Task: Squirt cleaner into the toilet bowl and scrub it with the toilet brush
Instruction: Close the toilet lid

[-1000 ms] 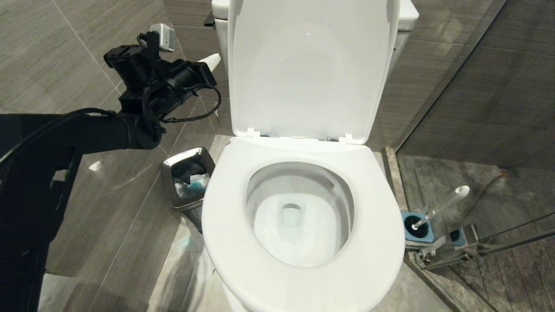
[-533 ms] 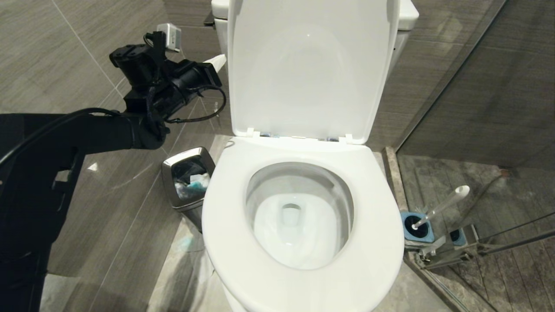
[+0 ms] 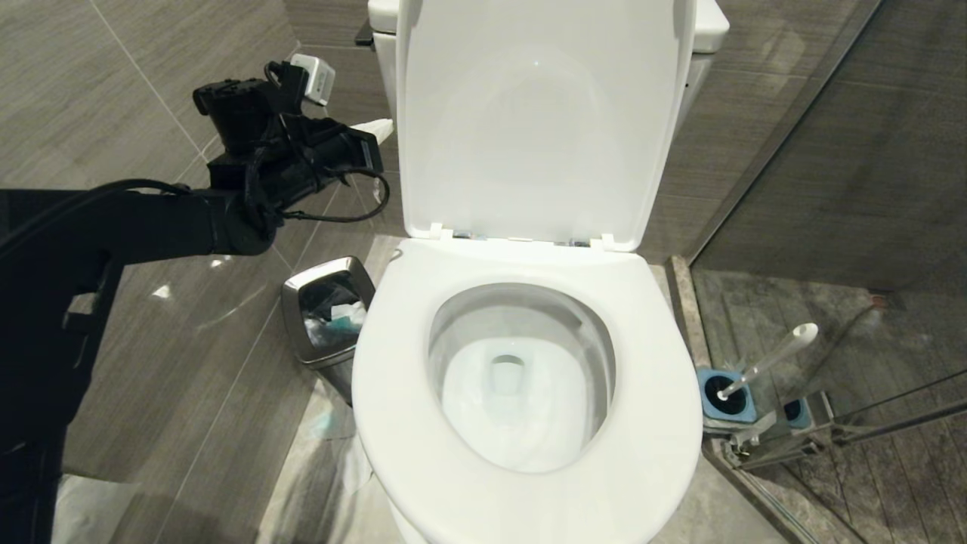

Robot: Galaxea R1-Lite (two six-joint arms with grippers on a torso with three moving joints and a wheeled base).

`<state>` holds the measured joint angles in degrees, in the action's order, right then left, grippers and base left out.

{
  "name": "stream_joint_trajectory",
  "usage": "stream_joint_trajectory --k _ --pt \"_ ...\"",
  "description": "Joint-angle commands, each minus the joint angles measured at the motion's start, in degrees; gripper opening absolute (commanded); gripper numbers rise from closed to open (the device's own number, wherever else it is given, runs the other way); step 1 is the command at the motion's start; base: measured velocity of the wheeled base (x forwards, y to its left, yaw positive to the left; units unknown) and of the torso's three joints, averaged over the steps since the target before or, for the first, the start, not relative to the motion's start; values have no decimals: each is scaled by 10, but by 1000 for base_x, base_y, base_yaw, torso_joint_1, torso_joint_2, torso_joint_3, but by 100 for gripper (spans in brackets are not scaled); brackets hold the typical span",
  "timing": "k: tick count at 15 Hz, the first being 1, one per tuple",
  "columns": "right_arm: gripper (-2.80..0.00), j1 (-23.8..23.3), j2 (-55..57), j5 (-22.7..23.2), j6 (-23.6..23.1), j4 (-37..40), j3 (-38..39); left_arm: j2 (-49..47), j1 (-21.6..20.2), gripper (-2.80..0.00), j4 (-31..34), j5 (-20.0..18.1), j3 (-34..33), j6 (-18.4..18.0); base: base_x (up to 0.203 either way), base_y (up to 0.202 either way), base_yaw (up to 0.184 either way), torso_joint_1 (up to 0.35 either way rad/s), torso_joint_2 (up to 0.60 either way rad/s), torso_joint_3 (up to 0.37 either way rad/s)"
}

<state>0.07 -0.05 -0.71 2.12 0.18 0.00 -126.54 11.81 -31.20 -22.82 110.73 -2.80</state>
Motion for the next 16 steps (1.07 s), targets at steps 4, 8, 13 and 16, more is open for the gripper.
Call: stream_joint_trajectory --k 4,8,13,16 --pt "-280 0 0 1 0 0 0 17 -7 -280 25 -1 -12 -3 0 0 0 0 0 0" --pt "-280 0 0 0 0 0 0 17 -7 -280 27 1 -13 -2 0 0 0 0 0 0" --pt "-280 0 0 1 0 0 1 16 -7 -280 26 1 -17 0 0 0 0 0 0 0" --pt "-280 0 0 1 0 0 0 16 -7 -280 25 11 -20 0 0 0 0 0 2 -44"
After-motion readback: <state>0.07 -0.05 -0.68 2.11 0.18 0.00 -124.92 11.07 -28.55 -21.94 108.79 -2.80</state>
